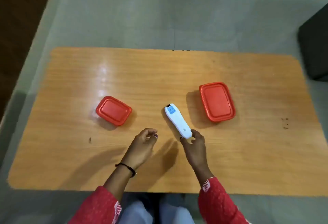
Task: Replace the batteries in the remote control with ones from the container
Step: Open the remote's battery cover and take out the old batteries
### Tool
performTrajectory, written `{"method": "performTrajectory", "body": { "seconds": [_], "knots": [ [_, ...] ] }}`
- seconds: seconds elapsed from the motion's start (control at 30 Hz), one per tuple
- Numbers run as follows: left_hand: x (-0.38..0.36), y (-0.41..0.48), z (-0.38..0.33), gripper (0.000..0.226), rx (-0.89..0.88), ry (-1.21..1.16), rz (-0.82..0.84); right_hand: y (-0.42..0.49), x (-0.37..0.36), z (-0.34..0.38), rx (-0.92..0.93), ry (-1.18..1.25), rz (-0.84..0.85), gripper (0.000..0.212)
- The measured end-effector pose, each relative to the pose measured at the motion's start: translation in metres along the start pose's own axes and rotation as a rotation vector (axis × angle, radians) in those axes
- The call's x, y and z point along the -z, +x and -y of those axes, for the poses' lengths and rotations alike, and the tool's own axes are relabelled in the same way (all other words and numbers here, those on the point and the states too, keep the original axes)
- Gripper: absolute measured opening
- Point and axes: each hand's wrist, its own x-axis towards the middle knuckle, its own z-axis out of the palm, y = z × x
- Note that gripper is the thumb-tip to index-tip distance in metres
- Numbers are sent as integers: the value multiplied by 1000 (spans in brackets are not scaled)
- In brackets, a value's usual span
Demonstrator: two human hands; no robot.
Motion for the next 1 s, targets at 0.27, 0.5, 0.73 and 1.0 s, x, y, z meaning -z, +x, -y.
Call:
{"method": "performTrajectory", "body": {
  "seconds": [0.27,0.5,0.73,1.0],
  "knots": [
    [-32,61,73,21,-159,-166,27,63,-62,-48,361,-346,-335,63],
    [-48,27,128,23,-299,-374,24,-6,-80,-85,473,182,-354,50],
    [-60,-68,156,30,-393,-670,250,-138,-80,-123,502,487,-155,46],
    [-42,-97,177,25,-461,-994,358,-171,-54,-140,623,472,169,49]
  ]
}}
